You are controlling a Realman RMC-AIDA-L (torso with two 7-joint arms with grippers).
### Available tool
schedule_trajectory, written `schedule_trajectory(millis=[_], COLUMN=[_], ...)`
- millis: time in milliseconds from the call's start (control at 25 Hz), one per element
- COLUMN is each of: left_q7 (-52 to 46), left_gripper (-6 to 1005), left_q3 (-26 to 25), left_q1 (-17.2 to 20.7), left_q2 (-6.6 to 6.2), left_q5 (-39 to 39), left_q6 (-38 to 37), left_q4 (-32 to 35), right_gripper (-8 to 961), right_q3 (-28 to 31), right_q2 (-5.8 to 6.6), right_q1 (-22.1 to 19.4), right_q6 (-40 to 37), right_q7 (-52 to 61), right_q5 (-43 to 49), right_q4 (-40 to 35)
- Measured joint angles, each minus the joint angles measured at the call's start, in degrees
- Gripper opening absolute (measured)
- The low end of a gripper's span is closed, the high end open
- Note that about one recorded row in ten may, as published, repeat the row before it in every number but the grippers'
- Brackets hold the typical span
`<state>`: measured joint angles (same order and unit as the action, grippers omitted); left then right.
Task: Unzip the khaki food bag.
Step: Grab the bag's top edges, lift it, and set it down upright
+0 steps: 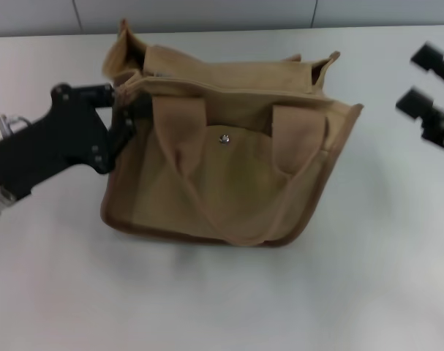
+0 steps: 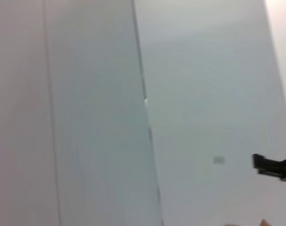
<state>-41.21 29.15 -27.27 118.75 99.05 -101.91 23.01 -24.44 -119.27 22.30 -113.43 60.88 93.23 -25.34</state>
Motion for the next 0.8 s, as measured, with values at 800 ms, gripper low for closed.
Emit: schedule_trajectory(millis=[800], left_q7=[-11.15], left_gripper=[30], left_q3=[3.74], left_q1=[-2.59], left_q2=[0.10], left_q5=[-2.88], left_q6=[-3.64], left_q4=[16.76], right_gripper=[829], right_q3=[-1.64], right_q2=[-0.06], right_q1=[2.03], right_q6=[3.07], right_q7=[0.46], right_q5=[-6.87], right_q4=[-0.29])
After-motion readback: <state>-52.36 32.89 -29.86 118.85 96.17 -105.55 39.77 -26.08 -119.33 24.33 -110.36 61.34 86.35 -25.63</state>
